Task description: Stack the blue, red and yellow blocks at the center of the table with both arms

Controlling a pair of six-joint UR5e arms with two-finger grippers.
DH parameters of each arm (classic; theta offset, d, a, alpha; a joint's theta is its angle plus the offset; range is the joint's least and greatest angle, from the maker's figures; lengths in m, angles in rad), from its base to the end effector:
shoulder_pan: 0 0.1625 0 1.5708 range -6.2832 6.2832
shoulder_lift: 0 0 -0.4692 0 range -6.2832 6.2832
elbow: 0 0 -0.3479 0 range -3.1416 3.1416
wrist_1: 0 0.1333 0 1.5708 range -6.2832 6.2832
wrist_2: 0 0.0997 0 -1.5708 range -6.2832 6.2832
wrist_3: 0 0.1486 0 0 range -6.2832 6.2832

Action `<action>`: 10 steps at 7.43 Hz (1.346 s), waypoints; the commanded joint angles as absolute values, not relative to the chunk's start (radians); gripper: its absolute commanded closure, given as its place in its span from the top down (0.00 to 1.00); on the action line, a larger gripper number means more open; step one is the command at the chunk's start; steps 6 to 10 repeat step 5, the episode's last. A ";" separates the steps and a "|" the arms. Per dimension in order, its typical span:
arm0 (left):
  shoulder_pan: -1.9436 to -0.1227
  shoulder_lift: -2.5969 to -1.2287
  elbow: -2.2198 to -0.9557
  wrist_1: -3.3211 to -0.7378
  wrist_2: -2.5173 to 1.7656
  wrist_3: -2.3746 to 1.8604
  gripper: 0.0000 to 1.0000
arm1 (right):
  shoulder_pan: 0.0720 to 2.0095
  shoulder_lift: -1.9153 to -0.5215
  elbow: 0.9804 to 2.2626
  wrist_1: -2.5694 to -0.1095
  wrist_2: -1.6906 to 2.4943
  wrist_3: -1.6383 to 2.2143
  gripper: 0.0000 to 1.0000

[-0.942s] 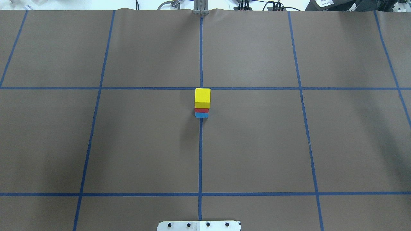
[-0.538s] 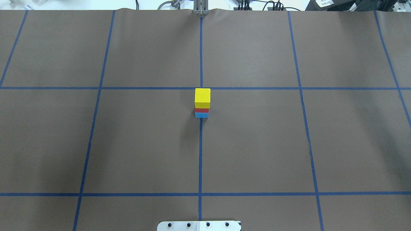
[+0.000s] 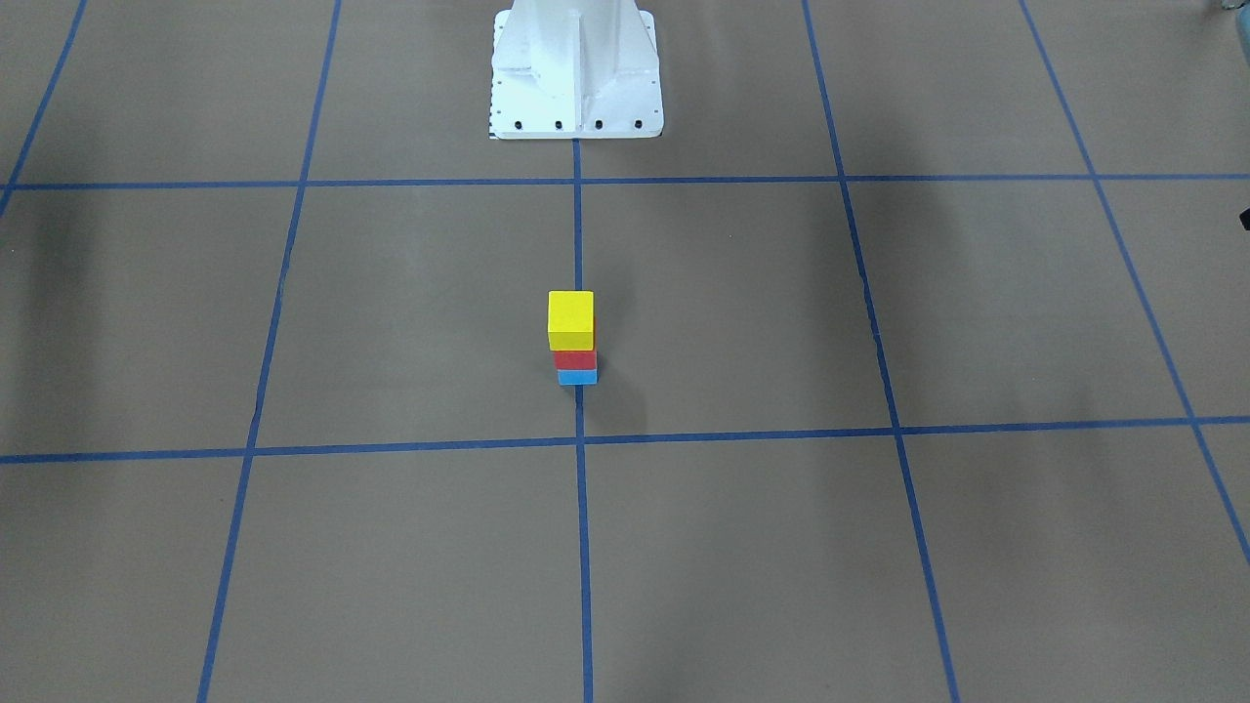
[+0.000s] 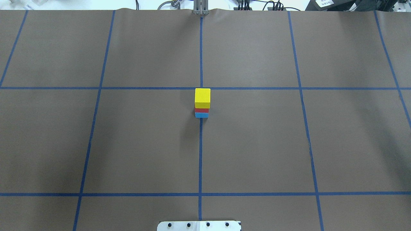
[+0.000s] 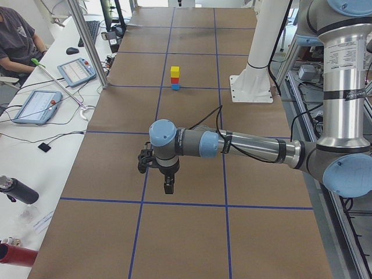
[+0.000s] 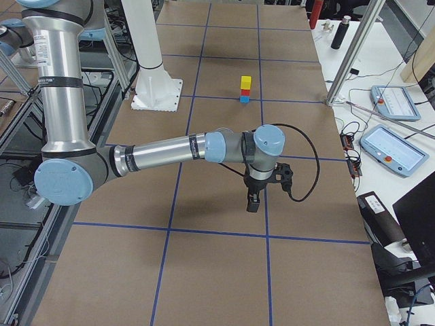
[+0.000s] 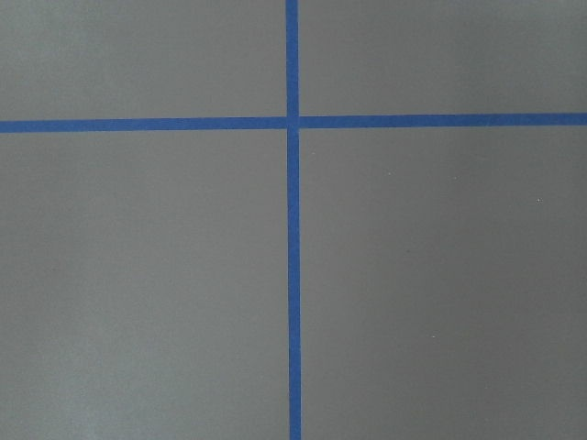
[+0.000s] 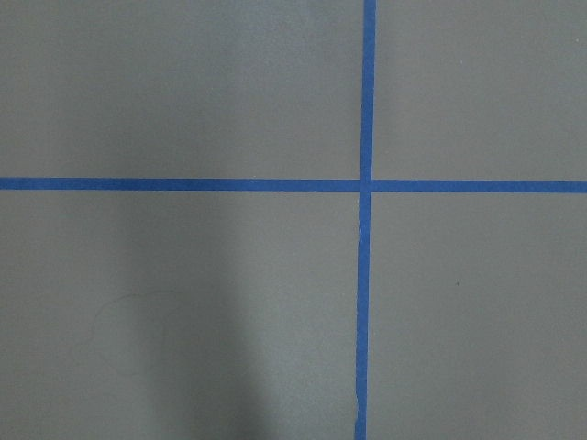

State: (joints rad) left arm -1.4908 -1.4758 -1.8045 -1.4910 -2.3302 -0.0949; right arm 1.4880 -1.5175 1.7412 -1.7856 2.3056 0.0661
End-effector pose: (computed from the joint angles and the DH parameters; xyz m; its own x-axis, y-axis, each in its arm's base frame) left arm 0.0015 -0.4071 0.6832 0.7240 0.0036 -0.6898 -0.0112 0.9999 -0.0065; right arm -0.0049 -0.4661 0.6632 0.7428 -0.0013 0.6695 0.0337 0.9988 -0.0354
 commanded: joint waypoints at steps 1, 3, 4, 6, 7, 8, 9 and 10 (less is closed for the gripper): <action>-1.496 -1.476 -1.802 -1.490 -2.329 -0.097 1.00 | 1.488 -1.517 1.741 -1.786 2.306 0.066 0.99; -1.497 -1.476 -1.804 -1.491 -2.329 -0.098 1.00 | 1.488 -1.519 1.741 -1.786 2.306 0.066 0.99; -1.497 -1.476 -1.807 -1.491 -2.330 -0.098 1.00 | 1.488 -1.519 1.741 -1.786 2.306 0.067 0.99; -1.497 -1.476 -1.812 -1.491 -2.329 -0.098 1.00 | 1.488 -1.519 1.741 -1.786 2.306 0.067 0.99; -1.497 -1.476 -1.812 -1.491 -2.329 -0.098 1.00 | 1.488 -1.519 1.741 -1.786 2.306 0.067 0.99; -1.497 -1.476 -1.812 -1.491 -2.329 -0.098 1.00 | 1.488 -1.519 1.741 -1.786 2.306 0.067 0.99; -1.497 -1.476 -1.812 -1.491 -2.329 -0.098 1.00 | 1.488 -1.519 1.741 -1.786 2.306 0.067 0.99; -1.497 -1.476 -1.812 -1.491 -2.329 -0.098 1.00 | 1.488 -1.519 1.741 -1.786 2.306 0.067 0.99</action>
